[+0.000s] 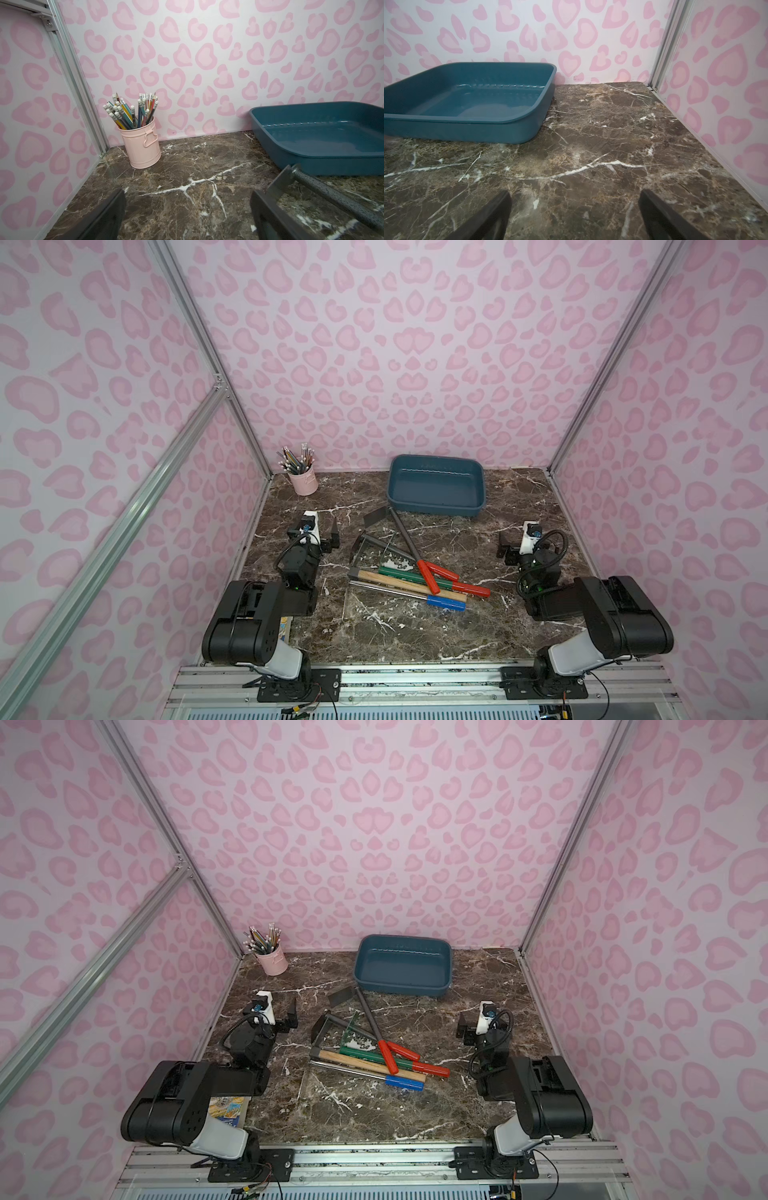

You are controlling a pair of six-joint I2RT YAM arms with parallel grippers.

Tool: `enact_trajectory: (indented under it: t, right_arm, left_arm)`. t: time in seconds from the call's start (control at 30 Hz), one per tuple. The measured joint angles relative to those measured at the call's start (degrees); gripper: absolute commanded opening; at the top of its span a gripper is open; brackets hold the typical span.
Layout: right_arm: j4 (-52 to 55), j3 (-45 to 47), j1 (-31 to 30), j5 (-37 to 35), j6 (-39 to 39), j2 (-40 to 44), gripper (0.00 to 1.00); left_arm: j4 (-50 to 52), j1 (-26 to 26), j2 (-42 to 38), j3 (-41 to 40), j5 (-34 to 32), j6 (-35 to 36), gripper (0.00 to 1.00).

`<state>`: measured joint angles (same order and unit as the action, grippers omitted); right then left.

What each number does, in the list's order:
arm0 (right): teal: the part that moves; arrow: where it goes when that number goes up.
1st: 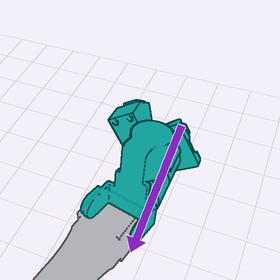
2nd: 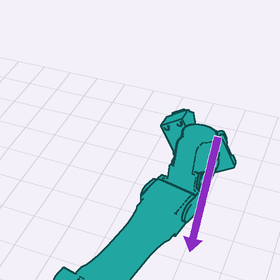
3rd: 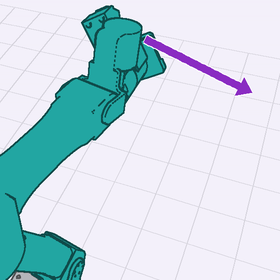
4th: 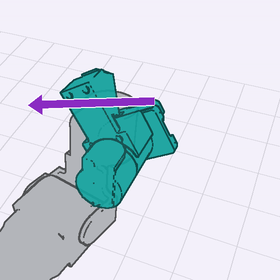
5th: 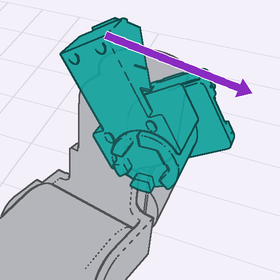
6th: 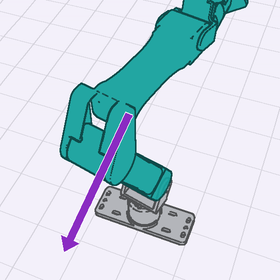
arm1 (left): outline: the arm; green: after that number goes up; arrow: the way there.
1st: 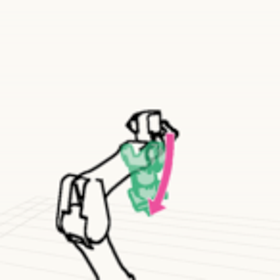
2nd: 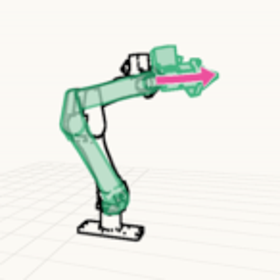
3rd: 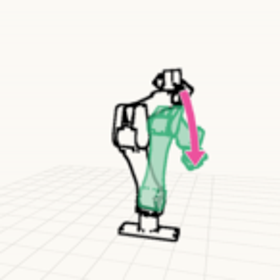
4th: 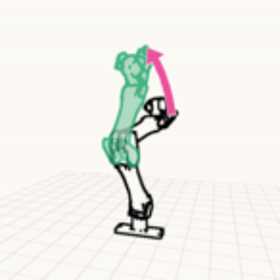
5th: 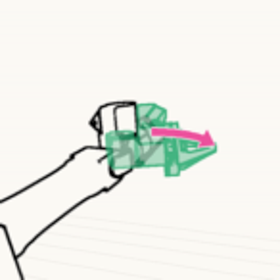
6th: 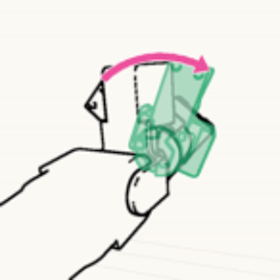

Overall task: Put the small hoe into the storage box
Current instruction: Pick up the hoe from the center of the board.

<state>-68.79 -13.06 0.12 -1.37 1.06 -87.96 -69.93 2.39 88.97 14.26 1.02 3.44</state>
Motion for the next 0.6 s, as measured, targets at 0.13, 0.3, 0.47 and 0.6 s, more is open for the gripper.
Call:
enact_trajectory:
  t: [0.13,0.3,0.47,0.6]
  right_arm:
    - [0.0,0.0,0.04,0.0,0.0,0.0,1.0]
    - [0.0,0.0,0.04,0.0,0.0,0.0,1.0]
    - [0.0,0.0,0.04,0.0,0.0,0.0,1.0]
    - [0.0,0.0,0.04,0.0,0.0,0.0,1.0]
  left_arm:
    - [0.0,0.0,0.0,0.0,0.0,0.0,0.97]
    - [0.0,0.0,0.02,0.02,0.0,0.0,0.97]
    - [0.0,0.0,0.02,0.09,0.0,0.0,0.97]
    - [0.0,0.0,0.02,0.09,0.0,0.0,0.96]
